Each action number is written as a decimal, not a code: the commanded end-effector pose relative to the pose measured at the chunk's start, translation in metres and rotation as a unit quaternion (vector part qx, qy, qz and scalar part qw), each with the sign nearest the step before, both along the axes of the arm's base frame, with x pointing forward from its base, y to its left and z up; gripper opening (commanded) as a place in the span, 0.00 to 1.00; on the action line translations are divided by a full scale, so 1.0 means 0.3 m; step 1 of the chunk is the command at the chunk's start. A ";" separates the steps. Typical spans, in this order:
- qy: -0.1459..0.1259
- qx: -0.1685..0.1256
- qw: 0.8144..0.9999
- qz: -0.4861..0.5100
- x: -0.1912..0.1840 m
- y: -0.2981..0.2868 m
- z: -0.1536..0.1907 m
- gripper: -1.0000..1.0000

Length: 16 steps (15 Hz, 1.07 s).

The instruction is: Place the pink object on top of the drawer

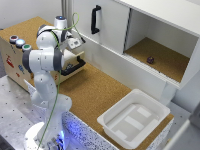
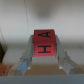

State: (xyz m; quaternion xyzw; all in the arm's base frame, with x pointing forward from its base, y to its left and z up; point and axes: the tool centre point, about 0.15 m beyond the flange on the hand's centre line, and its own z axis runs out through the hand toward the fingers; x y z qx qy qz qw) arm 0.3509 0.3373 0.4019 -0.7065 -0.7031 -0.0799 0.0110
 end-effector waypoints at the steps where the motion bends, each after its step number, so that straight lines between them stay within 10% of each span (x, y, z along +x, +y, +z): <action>1: -0.018 0.019 0.999 0.031 -0.131 0.119 0.282 0.00; 9: 0.048 0.041 0.997 0.041 -0.262 0.312 0.273 0.00; 16: -0.007 0.006 0.999 0.051 -0.245 0.477 0.171 0.00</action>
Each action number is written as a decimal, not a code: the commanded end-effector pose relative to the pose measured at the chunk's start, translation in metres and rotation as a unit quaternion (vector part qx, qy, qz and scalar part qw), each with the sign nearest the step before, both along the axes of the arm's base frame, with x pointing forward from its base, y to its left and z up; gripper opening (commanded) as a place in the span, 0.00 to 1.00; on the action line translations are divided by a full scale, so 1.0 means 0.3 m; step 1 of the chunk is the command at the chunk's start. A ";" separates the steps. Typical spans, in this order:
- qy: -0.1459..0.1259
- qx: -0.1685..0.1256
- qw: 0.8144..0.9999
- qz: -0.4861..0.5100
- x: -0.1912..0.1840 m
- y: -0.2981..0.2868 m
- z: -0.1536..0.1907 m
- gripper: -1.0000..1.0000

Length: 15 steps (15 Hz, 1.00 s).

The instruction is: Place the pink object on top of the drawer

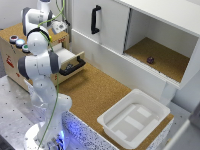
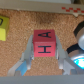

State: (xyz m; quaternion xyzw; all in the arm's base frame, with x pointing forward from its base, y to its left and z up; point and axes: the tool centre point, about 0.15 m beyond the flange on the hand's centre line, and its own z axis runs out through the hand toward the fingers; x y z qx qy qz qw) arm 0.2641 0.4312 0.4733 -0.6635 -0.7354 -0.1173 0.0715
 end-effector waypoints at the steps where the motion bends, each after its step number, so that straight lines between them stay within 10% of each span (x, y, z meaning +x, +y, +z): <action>1: -0.035 -0.077 0.996 -0.010 0.057 0.173 -0.103 0.00; 5: -0.035 -0.094 0.994 -0.041 0.109 0.158 -0.151 0.00; 6: -0.035 -0.089 0.994 -0.048 0.113 0.150 -0.129 1.00; 15: -0.029 -0.023 0.996 -0.083 0.066 0.034 0.096 1.00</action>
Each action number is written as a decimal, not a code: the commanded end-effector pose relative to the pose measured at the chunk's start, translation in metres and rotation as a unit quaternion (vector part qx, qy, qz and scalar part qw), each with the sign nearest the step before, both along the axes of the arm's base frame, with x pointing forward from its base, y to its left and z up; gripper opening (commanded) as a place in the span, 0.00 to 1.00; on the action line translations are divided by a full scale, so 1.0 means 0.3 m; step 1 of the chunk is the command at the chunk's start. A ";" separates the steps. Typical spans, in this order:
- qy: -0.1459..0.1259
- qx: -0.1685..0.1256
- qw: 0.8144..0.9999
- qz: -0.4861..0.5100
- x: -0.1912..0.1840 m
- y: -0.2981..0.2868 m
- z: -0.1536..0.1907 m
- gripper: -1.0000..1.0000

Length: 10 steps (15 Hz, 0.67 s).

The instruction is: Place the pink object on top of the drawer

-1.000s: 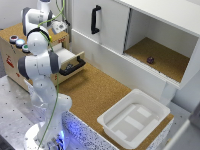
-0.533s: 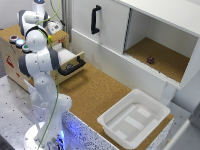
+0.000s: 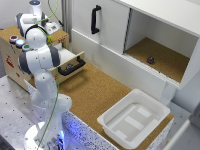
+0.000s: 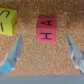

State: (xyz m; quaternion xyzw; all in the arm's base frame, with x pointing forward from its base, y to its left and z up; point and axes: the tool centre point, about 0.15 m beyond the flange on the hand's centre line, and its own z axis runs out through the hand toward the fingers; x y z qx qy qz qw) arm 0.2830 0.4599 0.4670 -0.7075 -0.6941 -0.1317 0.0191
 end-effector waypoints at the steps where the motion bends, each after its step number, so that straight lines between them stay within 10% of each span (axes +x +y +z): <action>1: 0.015 0.005 1.000 -0.018 0.003 -0.079 0.120 1.00; 10: 0.023 0.006 0.999 -0.031 -0.009 -0.143 0.097 1.00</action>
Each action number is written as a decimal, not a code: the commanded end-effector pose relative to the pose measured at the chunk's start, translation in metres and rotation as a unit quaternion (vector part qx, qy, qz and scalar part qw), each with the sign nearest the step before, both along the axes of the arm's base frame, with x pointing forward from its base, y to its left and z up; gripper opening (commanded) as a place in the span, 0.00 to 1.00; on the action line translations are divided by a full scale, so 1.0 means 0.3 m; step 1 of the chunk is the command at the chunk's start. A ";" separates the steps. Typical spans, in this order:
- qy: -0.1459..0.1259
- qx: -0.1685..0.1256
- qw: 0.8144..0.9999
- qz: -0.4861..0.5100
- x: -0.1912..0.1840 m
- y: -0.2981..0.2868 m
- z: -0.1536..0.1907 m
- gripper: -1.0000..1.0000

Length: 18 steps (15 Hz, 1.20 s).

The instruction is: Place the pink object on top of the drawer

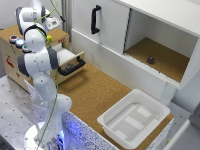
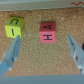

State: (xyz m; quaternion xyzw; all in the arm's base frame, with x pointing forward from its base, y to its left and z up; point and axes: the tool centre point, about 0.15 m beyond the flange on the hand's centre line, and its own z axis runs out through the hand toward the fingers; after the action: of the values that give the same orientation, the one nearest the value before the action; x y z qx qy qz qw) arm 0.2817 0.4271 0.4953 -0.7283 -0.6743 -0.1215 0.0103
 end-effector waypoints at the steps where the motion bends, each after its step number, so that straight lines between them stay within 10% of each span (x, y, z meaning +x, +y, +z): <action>1: 0.018 0.018 1.000 -0.002 -0.005 -0.034 0.002 1.00; 8: 0.004 0.000 1.000 -0.004 0.001 -0.010 0.001 1.00; 15: 0.118 -0.006 0.992 0.032 -0.236 -0.038 0.083 1.00; 18: 0.115 -0.034 0.993 0.008 -0.318 -0.016 0.129 1.00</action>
State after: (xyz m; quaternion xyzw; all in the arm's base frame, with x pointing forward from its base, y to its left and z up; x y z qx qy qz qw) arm 0.2232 0.4199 0.5071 -0.7130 -0.6955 -0.0588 0.0666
